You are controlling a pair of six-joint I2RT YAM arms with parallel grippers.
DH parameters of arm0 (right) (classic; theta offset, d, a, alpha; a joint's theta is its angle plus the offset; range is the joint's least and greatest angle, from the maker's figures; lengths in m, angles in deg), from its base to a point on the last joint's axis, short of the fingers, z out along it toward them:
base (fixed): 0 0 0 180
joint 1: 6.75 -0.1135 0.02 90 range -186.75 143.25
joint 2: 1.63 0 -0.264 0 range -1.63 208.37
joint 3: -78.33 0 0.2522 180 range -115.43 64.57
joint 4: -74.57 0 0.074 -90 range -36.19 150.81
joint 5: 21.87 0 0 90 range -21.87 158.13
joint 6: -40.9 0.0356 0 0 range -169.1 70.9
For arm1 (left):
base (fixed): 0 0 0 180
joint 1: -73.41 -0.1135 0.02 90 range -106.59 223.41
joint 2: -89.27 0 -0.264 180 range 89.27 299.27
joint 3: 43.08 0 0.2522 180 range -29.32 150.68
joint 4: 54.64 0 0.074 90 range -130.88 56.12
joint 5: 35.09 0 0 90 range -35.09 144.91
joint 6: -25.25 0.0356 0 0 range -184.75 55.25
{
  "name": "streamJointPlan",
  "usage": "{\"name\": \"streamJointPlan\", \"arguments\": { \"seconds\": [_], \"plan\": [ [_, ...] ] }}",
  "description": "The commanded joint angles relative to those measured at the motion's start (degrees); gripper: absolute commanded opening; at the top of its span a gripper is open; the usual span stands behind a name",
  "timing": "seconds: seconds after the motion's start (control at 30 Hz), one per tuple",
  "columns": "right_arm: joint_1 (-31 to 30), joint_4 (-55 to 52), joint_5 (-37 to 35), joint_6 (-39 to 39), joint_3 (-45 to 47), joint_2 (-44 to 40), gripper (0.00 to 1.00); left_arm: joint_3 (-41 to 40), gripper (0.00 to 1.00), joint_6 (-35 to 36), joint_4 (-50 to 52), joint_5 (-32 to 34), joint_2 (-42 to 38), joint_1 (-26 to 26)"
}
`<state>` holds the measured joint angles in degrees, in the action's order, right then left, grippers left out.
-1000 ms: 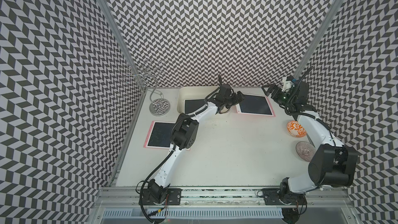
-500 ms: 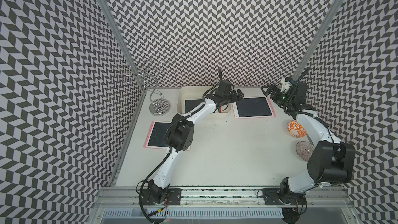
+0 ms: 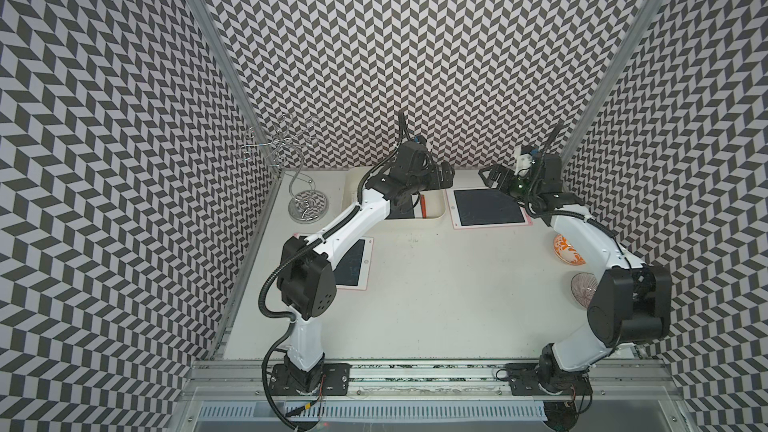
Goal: Take out the writing tablet from the storage box
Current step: Pick up the writing tablet from the storage box.
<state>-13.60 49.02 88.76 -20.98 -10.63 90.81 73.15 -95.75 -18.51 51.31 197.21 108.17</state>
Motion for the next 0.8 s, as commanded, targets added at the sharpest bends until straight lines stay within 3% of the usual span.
{"name": "streamJointPlan", "arguments": {
  "seconds": [0.0, 0.4, 0.53, 0.77],
  "plan": [
    [-4.35, 1.15, -4.01, -0.17, -2.69, 2.12, 0.99, -4.98, 0.99, 2.82, -0.07, 1.40, -4.34, -3.09],
    [-19.76, -0.46, -13.07, 0.02, -13.70, 14.91, 0.99, -21.24, 0.99, 8.08, -0.04, -2.63, -17.59, -18.72],
    [-22.60, -1.68, -15.14, -0.03, -18.82, 20.59, 1.00, -23.91, 0.99, 10.61, 0.13, -3.80, -18.74, -23.73],
    [-24.56, -4.93, -17.86, -0.58, -28.47, 30.16, 0.99, -25.80, 0.93, 12.57, -0.15, -2.95, -16.08, -27.56]
  ]
}}
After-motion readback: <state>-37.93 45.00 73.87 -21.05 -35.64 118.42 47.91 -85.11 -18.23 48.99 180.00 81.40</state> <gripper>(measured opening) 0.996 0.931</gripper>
